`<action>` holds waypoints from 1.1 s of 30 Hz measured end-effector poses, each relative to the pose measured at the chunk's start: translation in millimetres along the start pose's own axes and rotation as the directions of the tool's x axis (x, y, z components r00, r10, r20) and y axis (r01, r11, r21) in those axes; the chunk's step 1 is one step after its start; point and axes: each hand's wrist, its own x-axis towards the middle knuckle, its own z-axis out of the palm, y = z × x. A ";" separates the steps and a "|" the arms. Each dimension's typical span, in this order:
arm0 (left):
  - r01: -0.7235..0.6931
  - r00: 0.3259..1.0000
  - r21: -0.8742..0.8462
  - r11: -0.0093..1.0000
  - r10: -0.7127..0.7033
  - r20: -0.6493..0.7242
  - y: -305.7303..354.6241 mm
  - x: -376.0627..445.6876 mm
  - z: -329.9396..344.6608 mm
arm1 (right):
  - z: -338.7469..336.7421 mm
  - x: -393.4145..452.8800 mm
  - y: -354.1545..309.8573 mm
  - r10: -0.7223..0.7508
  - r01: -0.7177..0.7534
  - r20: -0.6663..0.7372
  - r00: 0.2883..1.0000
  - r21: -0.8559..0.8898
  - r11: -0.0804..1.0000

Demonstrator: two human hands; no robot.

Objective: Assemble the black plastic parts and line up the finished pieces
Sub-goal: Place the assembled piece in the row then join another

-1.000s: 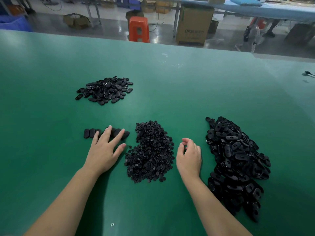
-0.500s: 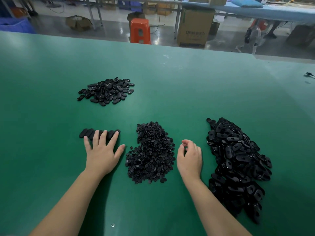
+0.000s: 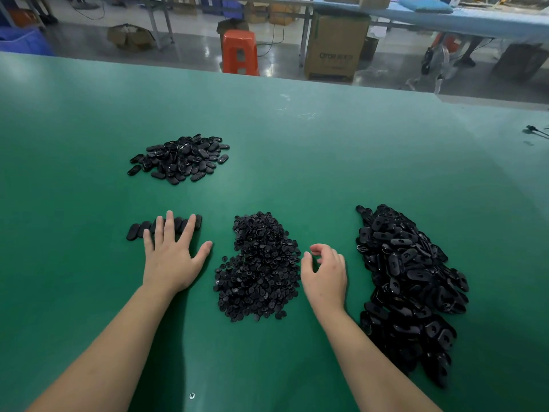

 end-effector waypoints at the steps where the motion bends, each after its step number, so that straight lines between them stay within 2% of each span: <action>1: -0.004 1.000 -0.016 1.000 0.004 -0.030 -0.4 -0.7 0.2 | 0.2 -0.1 0.1 0.002 -0.002 0.000 1.000 0.006 1.000; 10: -0.079 0.991 -0.048 0.996 0.073 -0.112 0.8 -1.1 -0.6 | -2.8 -2.2 -3.7 0.016 -0.016 0.004 1.000 0.068 0.998; 22: -0.083 0.987 -0.117 0.990 0.065 -0.149 4.8 -5.4 -7.2 | -6.5 -2.7 -7.8 0.032 -0.033 0.024 0.999 0.035 0.999; 26: -0.072 0.987 -0.144 0.987 0.049 -0.155 5.5 -4.9 -7.1 | -21.7 5.9 -11.1 0.017 -0.019 0.158 0.987 0.014 1.000; 28: -0.070 0.987 -0.151 0.986 0.046 -0.154 5.7 -5.2 -7.6 | -40.2 15.9 -10.3 -0.065 0.102 0.198 0.978 -0.182 0.978; 30: -0.076 0.986 -0.154 0.985 0.051 -0.161 5.5 -4.6 -7.8 | -63.8 31.4 -6.8 -0.163 0.231 0.182 0.970 -0.468 0.853; 33: -0.071 0.986 -0.155 0.985 0.045 -0.162 4.9 -4.1 -8.2 | -96.7 61.8 -1.9 -0.122 0.245 0.223 0.967 -0.694 0.677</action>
